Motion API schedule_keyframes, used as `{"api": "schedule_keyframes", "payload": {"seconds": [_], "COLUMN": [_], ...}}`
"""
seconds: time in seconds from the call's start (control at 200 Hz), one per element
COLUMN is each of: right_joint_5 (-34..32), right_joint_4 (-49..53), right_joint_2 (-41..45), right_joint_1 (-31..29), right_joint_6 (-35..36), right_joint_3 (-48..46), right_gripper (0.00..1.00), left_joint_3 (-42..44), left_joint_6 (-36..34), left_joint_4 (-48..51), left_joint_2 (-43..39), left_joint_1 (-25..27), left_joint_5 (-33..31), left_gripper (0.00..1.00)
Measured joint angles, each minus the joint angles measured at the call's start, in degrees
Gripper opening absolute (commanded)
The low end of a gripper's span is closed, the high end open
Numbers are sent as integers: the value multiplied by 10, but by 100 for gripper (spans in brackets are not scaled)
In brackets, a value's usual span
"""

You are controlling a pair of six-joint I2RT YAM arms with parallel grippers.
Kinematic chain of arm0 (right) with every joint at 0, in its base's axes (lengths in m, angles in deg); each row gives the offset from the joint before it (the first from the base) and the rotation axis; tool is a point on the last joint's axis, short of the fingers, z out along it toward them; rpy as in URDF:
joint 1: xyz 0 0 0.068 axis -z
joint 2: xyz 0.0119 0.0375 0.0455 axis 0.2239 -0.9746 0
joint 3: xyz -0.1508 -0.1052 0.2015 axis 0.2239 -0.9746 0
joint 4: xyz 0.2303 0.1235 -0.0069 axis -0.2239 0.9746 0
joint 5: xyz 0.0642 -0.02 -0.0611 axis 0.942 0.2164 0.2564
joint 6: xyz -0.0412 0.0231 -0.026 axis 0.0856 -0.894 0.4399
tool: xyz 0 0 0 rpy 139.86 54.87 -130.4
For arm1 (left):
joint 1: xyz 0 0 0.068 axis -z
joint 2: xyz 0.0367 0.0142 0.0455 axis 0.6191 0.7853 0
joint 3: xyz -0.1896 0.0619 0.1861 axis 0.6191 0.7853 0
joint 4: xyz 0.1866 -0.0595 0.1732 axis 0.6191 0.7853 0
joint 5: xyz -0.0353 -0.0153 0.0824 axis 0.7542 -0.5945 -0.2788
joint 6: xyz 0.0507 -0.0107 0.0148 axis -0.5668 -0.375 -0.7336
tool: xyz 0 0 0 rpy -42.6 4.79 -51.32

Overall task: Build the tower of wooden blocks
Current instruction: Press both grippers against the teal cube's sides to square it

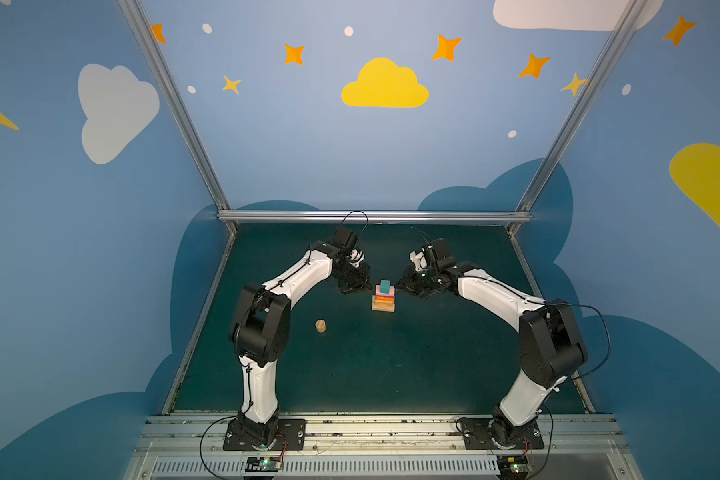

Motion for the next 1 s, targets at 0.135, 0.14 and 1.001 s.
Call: {"api": "schedule_keyframes", "payload": {"seconds": [0.135, 0.14, 1.001], "right_joint_5": [0, 0, 0], "right_joint_4": [-1, -1, -5], "right_joint_2": [-2, -2, -21], "right_joint_1": [0, 0, 0], "right_joint_6": [-2, -2, -6], "right_joint_3": [2, 2, 13], "right_gripper": [0, 0, 0], "left_joint_3": [-10, -10, -39], "left_joint_6": [0, 0, 0], "left_joint_4": [0, 0, 10], "left_joint_2": [1, 1, 35], "left_joint_1": [3, 3, 11], "left_joint_5": [2, 2, 3], "left_gripper": [4, 4, 4]}}
